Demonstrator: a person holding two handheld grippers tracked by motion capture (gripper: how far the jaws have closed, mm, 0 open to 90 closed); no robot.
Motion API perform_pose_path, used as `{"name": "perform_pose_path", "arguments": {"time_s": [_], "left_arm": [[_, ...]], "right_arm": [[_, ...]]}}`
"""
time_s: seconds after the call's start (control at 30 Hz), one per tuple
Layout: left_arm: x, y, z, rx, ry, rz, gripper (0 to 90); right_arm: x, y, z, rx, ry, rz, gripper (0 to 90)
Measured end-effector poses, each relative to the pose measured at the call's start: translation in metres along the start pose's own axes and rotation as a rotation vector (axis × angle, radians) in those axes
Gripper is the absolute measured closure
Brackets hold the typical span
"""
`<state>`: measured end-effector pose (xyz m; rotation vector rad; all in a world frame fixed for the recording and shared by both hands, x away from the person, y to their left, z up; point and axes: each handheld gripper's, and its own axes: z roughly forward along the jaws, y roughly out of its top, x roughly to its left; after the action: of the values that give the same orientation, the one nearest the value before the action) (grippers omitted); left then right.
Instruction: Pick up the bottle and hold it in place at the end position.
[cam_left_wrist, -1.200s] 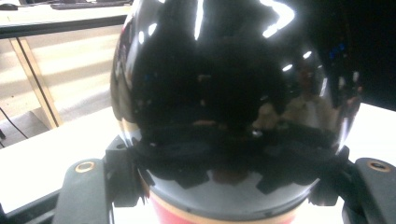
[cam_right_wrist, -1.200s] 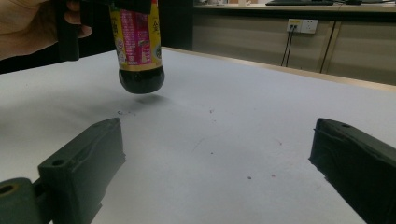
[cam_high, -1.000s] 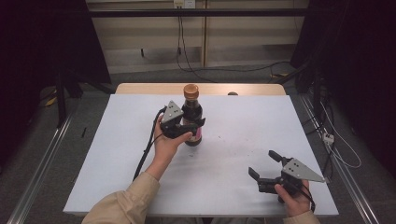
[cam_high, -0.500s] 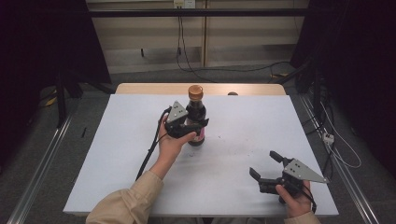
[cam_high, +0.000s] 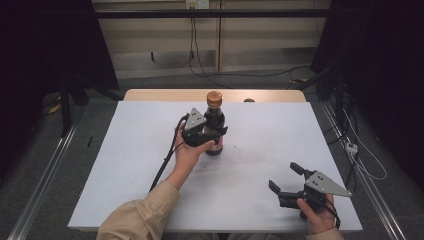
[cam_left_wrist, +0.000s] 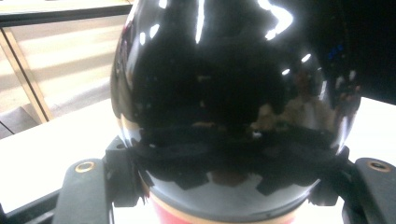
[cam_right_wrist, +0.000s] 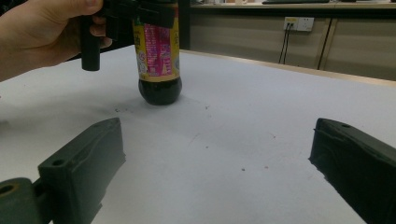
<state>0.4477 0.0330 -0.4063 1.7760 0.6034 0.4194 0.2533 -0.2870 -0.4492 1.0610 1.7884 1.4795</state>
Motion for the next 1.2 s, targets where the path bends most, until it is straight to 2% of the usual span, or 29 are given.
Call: {"name": "perform_pose_path", "arguments": {"time_s": [0.2, 0.33, 0.6, 0.67, 0.73, 0.77, 1.0, 1.2], "left_arm": [[-0.002, 0.002, 0.004, -0.014, 0.003, -0.012, 30.3], [-0.002, 0.003, 0.006, -0.015, 0.005, 0.010, 30.3], [-0.002, -0.001, 0.010, -0.012, 0.005, 0.002, 30.3], [-0.002, 0.000, 0.010, -0.008, 0.005, 0.016, 30.3], [-0.002, 0.000, 0.010, -0.012, 0.011, 0.013, 30.3], [-0.002, 0.000, 0.011, -0.011, 0.000, 0.010, 30.3], [-0.003, -0.001, 0.012, -0.017, 0.002, -0.001, 30.2], [-0.002, -0.001, 0.009, 0.001, -0.014, 0.008, 30.0]], "right_arm": [[0.000, -0.001, -0.001, 0.003, -0.002, 0.002, 2.2], [0.000, -0.001, -0.001, 0.003, 0.000, 0.000, 2.2], [0.000, -0.001, -0.001, 0.001, 0.001, 0.000, 2.2], [0.000, -0.001, -0.001, 0.003, 0.003, -0.001, 2.2], [0.000, -0.001, -0.001, 0.002, 0.002, 0.000, 2.2], [0.000, -0.001, -0.001, 0.002, 0.003, 0.000, 2.2], [0.000, -0.001, -0.001, 0.003, 0.000, -0.004, 2.2], [0.000, -0.001, -0.002, 0.005, -0.001, -0.002, 2.2]]}}
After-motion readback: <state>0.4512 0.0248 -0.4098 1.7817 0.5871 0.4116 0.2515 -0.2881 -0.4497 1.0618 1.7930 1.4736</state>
